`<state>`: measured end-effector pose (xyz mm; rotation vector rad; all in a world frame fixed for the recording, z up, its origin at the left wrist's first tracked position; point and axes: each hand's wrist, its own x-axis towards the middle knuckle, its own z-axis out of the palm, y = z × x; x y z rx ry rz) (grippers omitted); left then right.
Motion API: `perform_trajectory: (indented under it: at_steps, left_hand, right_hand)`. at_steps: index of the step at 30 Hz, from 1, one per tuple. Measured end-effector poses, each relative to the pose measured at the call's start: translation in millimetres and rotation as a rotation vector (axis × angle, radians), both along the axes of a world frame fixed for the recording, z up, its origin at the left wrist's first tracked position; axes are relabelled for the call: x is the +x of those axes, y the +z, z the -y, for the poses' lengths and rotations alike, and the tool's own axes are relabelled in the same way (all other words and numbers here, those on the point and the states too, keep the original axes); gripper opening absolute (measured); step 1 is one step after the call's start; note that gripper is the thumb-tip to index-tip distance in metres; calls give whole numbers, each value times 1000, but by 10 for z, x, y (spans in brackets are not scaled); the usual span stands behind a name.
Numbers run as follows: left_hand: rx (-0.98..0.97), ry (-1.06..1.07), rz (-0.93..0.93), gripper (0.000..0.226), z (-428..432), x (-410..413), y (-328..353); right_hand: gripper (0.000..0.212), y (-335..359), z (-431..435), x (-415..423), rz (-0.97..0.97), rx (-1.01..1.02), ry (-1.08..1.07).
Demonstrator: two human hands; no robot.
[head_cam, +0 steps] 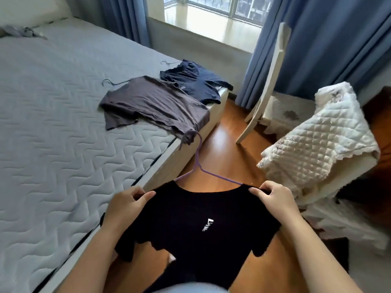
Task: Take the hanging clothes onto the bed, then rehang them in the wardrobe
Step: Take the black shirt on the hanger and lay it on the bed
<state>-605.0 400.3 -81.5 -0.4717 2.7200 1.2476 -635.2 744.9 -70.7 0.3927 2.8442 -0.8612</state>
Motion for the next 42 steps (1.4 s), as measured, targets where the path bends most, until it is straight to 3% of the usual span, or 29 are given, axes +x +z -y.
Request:
perform_trajectory:
  at_steps: [10, 15, 22, 26, 32, 38, 42]
  left_hand:
    - [1, 298, 40, 30, 342, -830, -124]
    - [-51, 514, 50, 8, 373, -1125, -246]
    - [-213, 736, 28, 6, 245, -1482, -111]
    - [-316, 910, 86, 23, 283, -1553, -16]
    - [-286, 1103, 138, 26, 699, -1605, 7]
    - [-83, 1075, 166, 16, 1701, -1737, -246]
    - [-108, 1014, 199, 18, 2436, -1948, -546]
  right_hand:
    - [25, -119, 576, -1899, 25, -8, 338]
    - [26, -201, 971, -2936, 11, -37, 566]
    - [27, -152, 1496, -4071, 130, -98, 834]
    - [25, -170, 1961, -4393, 174, -130, 957]
    - [26, -240, 2813, -4582, 189, -114, 1048]
    - [24, -329, 3762, -4784, 165, -90, 1007]
    - [22, -449, 4334, -5045, 165, -30, 1007]
